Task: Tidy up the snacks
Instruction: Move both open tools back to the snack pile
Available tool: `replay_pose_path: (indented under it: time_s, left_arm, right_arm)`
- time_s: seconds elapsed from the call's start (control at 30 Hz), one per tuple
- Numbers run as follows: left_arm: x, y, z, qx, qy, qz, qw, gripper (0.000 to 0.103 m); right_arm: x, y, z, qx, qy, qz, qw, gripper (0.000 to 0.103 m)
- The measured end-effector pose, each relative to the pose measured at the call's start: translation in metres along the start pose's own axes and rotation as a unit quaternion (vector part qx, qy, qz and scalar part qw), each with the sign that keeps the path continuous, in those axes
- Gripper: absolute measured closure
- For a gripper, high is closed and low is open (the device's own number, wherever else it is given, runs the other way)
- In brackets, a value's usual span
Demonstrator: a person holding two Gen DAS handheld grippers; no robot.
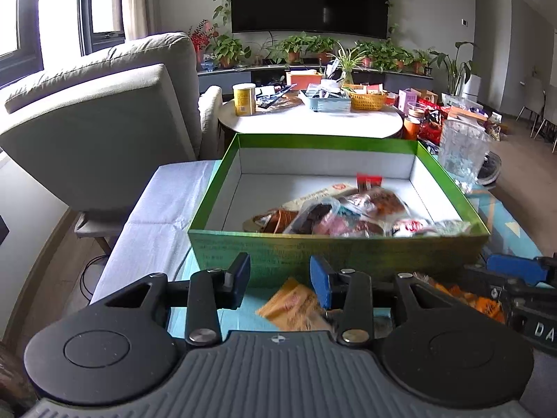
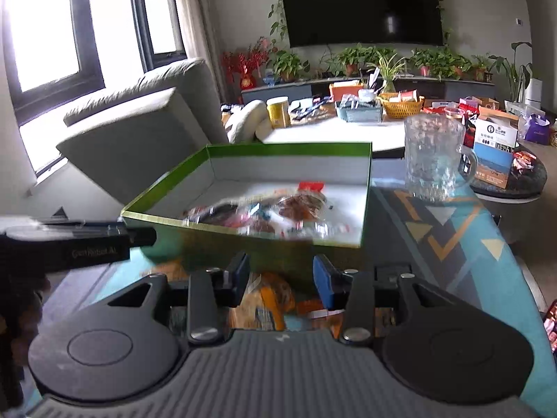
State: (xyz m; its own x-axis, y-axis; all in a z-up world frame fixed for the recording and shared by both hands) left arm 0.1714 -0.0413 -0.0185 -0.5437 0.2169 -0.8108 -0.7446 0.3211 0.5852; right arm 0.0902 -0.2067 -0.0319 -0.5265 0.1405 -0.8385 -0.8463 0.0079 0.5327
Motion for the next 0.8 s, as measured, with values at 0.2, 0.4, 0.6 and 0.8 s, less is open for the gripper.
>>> replay_pose_path:
  time_s: [0.2, 0.4, 0.6, 0.8]
  left_arm:
    - [0.019, 0.024, -0.008, 0.028, -0.006, 0.012, 0.9995, 0.056]
    - [0.048, 0.041, -0.03, 0.072, -0.038, 0.053, 0.9953, 0.054]
    - [0.071, 0.042, -0.048, 0.091, -0.066, 0.084, 0.9901, 0.053]
    - [0.086, 0.025, -0.059, 0.085, -0.078, 0.115, 0.9866, 0.052]
  right_arm:
    - [0.024, 0.015, -0.007, 0.005, 0.016, 0.021, 1.0, 0.058]
    - [0.034, 0.026, -0.016, 0.014, -0.004, 0.029, 0.999, 0.054]
    - [0.043, 0.037, -0.016, 0.012, -0.008, 0.028, 0.999, 0.053]
    - [0.046, 0.046, -0.014, 0.014, -0.001, 0.027, 1.0, 0.052]
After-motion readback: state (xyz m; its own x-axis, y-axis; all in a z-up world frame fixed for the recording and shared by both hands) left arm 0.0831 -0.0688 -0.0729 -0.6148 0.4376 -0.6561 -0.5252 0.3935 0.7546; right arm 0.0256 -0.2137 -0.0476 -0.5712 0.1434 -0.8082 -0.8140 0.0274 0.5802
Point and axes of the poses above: each gripper's, at about its wrist camera, not at the fingertips, and y roughly against the way its jaws point, z to its left, x to its underside, the point moved 3 cm from there along -y, roughly the way its jaws point, and after that the axes turned 3 degrees about x, right-handed, at the moved point
